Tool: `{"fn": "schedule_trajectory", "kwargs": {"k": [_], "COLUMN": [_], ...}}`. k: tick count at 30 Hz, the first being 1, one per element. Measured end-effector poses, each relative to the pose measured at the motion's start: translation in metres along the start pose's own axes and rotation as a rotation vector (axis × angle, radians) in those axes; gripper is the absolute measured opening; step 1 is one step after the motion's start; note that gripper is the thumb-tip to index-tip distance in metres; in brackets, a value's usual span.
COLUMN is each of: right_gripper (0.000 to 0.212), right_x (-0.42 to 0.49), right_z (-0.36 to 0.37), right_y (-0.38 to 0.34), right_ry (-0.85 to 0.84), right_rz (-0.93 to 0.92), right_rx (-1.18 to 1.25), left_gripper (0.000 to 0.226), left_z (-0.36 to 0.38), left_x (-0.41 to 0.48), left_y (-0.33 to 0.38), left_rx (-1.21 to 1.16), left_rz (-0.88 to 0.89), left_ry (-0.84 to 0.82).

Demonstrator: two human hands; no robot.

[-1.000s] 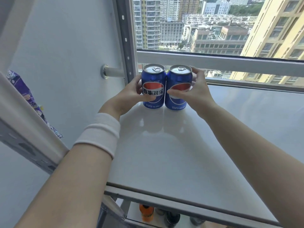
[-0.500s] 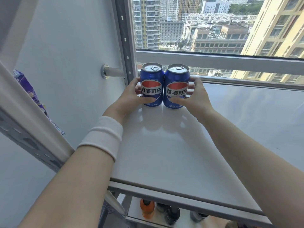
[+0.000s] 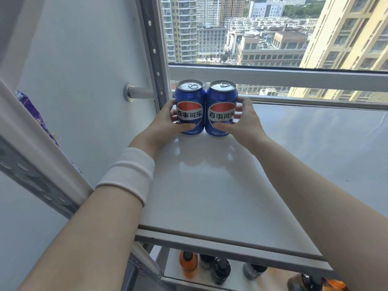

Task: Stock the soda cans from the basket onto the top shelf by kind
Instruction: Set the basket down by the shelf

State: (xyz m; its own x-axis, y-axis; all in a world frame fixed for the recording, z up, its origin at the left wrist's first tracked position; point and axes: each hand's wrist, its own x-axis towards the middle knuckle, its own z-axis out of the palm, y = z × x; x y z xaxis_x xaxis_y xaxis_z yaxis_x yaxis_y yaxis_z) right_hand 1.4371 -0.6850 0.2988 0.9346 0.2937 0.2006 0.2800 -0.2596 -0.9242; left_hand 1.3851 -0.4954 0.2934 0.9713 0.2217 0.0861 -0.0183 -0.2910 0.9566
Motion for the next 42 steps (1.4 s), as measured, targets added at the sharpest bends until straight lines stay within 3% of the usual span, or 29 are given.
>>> {"fn": "schedule_trajectory", "kwargs": {"k": [7,10,17,25,34,42], "right_gripper": [0.095,0.102,0.096,0.084,0.075,0.073], "right_x": [-0.01,-0.027,-0.092,-0.206,-0.333,-0.408], "right_z": [-0.003,-0.012,-0.042,-0.092,-0.155,-0.173], "right_y": [0.003,0.004,-0.002,0.003,0.017,0.033], "right_ry": [-0.01,0.024,0.005,-0.015,0.031,0.091], "right_rz": [0.013,0.031,-0.011,-0.15,-0.225,-0.149], "right_rx": [-0.051,-0.117,-0.338,-0.544,-0.665,-0.681], "left_gripper": [0.084,0.09,0.076,0.066,0.062,0.062], "left_z": [0.005,0.01,0.033,0.102,0.192,0.229], "left_x": [-0.009,-0.024,-0.086,-0.204,-0.312,-0.371], "left_y": [0.003,0.007,0.018,0.054,0.066,0.055], "left_rx": [0.03,0.17,0.302,0.511,0.61,0.627], "left_rz": [0.006,-0.048,-0.026,0.013,0.144,0.218], "left_ry": [-0.031,0.053,0.215,0.237,0.144,0.026]}}
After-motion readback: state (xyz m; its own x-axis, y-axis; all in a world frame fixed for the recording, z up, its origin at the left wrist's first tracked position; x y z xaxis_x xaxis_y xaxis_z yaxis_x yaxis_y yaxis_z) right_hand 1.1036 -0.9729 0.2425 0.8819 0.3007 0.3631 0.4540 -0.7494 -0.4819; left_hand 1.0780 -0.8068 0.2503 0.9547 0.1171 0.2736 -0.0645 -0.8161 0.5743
